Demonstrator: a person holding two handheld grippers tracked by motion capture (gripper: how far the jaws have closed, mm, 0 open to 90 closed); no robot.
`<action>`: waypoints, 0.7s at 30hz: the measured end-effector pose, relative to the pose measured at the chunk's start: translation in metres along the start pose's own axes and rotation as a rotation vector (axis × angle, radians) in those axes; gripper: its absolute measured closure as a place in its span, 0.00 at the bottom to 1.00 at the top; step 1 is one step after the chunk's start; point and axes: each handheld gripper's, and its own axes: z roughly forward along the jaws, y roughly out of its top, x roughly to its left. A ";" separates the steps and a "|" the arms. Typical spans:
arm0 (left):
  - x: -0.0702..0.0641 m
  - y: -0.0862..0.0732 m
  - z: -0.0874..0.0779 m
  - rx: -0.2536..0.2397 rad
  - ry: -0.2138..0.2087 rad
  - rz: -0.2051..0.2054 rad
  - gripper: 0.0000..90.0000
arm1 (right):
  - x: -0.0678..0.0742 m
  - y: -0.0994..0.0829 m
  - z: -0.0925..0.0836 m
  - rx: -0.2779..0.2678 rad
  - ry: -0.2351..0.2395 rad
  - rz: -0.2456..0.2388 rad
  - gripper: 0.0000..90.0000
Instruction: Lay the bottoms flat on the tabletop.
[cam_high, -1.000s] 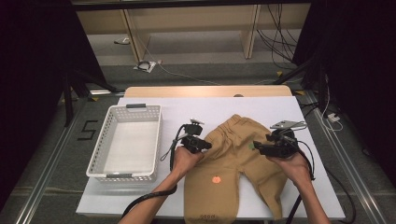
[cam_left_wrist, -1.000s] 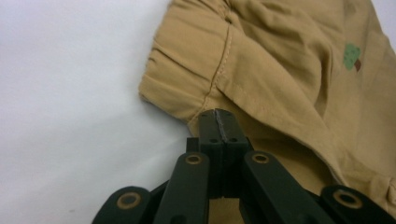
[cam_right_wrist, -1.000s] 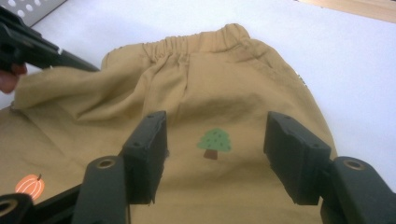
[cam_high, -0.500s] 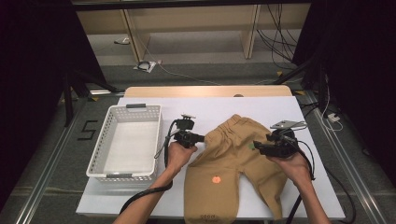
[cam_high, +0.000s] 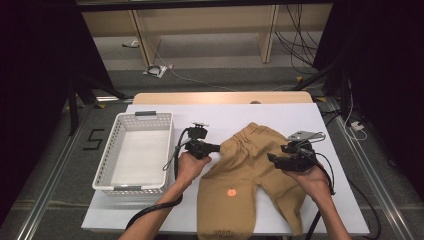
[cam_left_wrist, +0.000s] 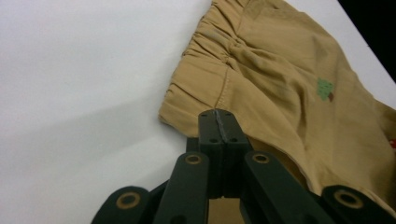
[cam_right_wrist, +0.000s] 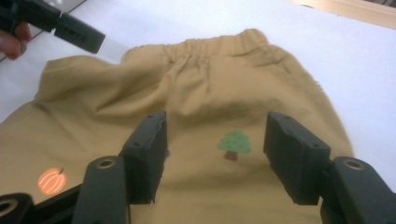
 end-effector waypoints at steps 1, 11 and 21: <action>-0.001 -0.002 -0.004 -0.006 -0.005 0.002 0.99 | 0.003 0.000 0.000 0.005 0.004 -0.001 0.45; -0.013 -0.022 -0.039 -0.033 -0.057 0.051 0.74 | -0.002 -0.022 -0.006 0.080 -0.120 -0.034 0.45; -0.021 -0.047 -0.040 0.008 -0.045 0.115 0.57 | -0.044 -0.045 -0.002 0.126 -0.215 0.076 0.45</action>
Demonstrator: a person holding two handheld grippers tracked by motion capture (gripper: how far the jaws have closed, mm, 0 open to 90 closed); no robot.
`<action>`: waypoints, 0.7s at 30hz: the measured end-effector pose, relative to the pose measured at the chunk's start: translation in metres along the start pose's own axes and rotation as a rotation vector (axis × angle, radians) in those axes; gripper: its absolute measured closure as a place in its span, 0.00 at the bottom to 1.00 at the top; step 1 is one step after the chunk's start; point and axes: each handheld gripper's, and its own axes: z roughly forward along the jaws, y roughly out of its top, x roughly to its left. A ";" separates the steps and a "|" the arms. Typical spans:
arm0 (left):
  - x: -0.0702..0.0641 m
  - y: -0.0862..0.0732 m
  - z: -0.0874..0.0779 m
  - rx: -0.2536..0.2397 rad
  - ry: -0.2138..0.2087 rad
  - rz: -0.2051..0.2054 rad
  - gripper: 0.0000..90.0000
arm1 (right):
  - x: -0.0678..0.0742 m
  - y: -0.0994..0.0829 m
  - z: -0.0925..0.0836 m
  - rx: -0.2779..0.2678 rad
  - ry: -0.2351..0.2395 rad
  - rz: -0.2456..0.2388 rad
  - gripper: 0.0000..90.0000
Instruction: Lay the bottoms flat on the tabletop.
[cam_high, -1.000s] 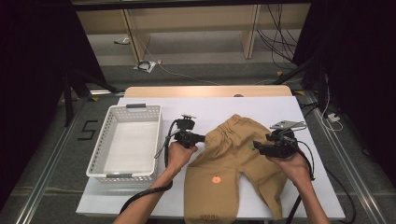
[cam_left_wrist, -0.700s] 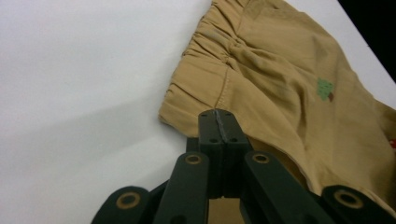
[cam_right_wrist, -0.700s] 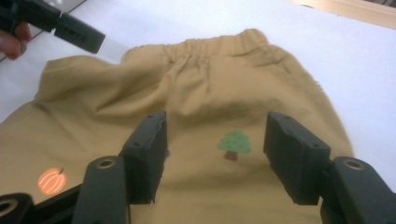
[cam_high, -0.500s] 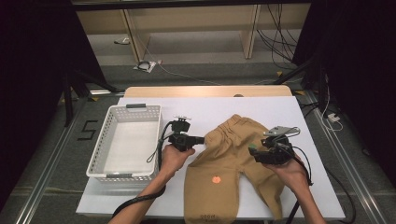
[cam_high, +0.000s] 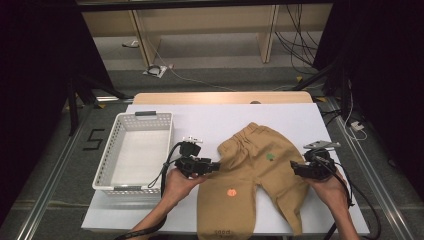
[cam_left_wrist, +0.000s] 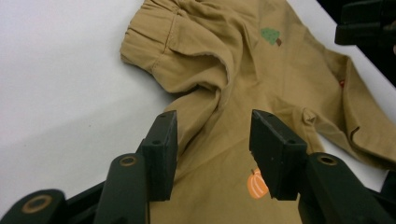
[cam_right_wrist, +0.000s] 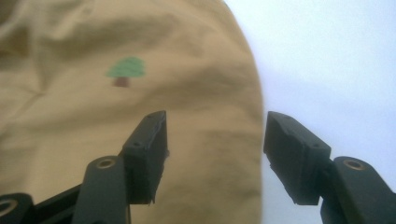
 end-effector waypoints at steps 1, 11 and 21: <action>0.000 -0.001 0.002 0.002 0.003 0.002 0.57 | -0.003 -0.001 0.003 0.005 -0.005 0.008 0.45; -0.003 0.006 0.023 -0.004 -0.010 -0.019 0.63 | -0.015 -0.003 0.020 0.039 -0.020 0.037 0.45; 0.015 0.012 0.041 0.001 0.035 -0.092 0.96 | -0.016 -0.004 0.022 0.053 -0.014 0.038 0.47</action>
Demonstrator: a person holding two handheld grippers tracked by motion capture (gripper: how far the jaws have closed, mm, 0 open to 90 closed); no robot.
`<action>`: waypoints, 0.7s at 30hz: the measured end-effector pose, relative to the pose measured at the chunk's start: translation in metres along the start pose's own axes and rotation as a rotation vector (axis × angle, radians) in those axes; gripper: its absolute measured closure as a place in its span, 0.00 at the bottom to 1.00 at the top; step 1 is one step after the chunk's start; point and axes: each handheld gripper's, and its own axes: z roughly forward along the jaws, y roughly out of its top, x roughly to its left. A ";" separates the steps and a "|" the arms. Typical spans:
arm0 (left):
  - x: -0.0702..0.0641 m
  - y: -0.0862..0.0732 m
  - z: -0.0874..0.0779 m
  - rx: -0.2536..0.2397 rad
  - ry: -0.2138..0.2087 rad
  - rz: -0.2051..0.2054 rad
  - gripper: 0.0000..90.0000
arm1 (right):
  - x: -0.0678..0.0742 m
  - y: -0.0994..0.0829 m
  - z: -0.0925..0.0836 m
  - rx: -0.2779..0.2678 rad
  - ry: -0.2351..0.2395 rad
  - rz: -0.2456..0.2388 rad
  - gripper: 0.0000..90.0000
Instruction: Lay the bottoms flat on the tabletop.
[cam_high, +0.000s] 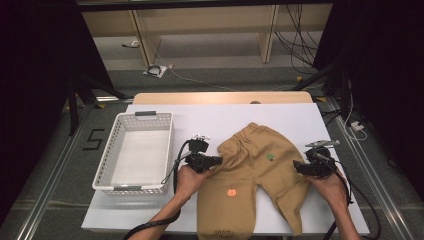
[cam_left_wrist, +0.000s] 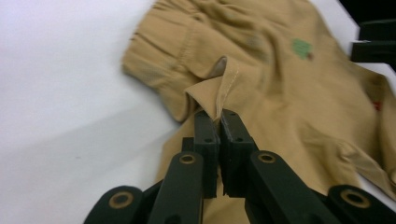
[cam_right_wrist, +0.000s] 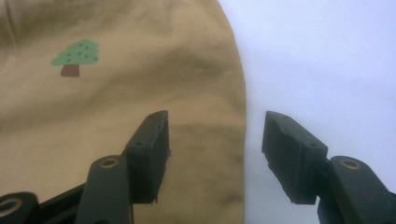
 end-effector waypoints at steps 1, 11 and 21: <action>0.003 0.000 0.002 0.007 -0.004 -0.008 0.96 | 0.000 0.000 0.001 0.005 0.000 0.000 0.48; 0.005 0.000 0.013 0.037 0.038 -0.004 0.96 | -0.005 -0.005 0.010 0.089 0.015 0.020 0.69; 0.010 0.004 0.018 0.026 0.075 -0.017 0.97 | -0.006 -0.009 0.001 0.123 0.015 0.005 1.00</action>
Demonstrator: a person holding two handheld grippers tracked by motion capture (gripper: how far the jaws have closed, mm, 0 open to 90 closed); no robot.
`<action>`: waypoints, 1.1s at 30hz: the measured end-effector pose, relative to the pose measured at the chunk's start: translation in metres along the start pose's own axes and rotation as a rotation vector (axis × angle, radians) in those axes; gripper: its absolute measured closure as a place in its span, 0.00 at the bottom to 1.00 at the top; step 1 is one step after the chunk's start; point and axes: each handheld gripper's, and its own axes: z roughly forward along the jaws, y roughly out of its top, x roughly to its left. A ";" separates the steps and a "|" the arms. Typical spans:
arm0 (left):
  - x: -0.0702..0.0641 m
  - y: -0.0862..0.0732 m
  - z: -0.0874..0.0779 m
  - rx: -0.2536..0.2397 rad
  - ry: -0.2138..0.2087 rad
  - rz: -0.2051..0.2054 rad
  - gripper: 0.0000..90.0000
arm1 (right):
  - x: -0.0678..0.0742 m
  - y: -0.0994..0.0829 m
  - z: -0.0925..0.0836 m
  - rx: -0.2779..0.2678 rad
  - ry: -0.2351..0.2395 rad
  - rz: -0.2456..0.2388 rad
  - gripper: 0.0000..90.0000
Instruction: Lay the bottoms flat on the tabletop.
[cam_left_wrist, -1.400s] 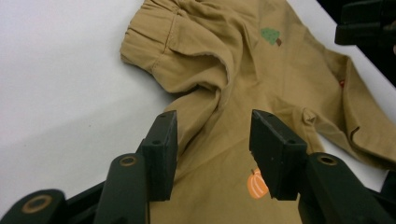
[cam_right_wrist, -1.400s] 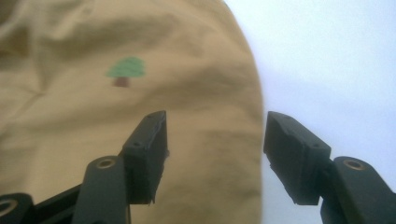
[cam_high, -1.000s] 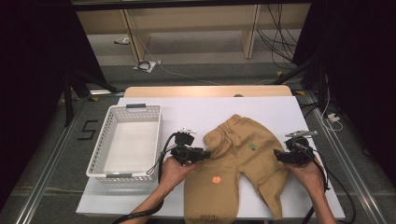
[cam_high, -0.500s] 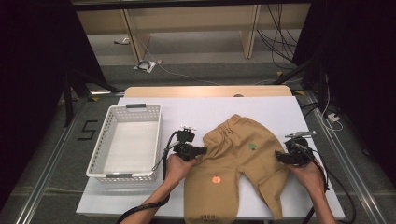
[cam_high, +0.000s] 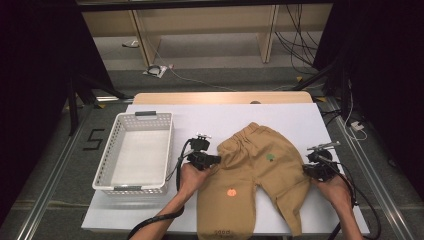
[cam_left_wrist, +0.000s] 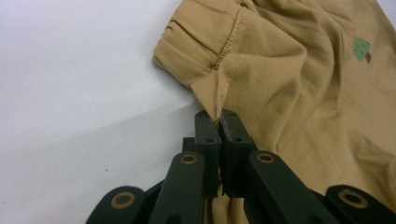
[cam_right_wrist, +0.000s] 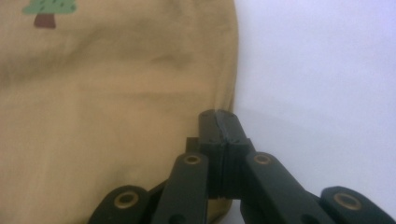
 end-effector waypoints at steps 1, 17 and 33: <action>0.001 0.001 0.000 0.001 0.003 -0.001 0.97 | 0.002 -0.001 -0.001 0.003 -0.001 -0.009 1.00; 0.015 0.008 -0.003 -0.031 0.044 -0.036 0.96 | 0.018 -0.026 -0.021 0.052 0.009 -0.080 0.99; 0.013 0.010 -0.001 -0.001 0.051 -0.019 0.96 | 0.002 0.033 0.008 -0.111 0.013 -0.016 0.59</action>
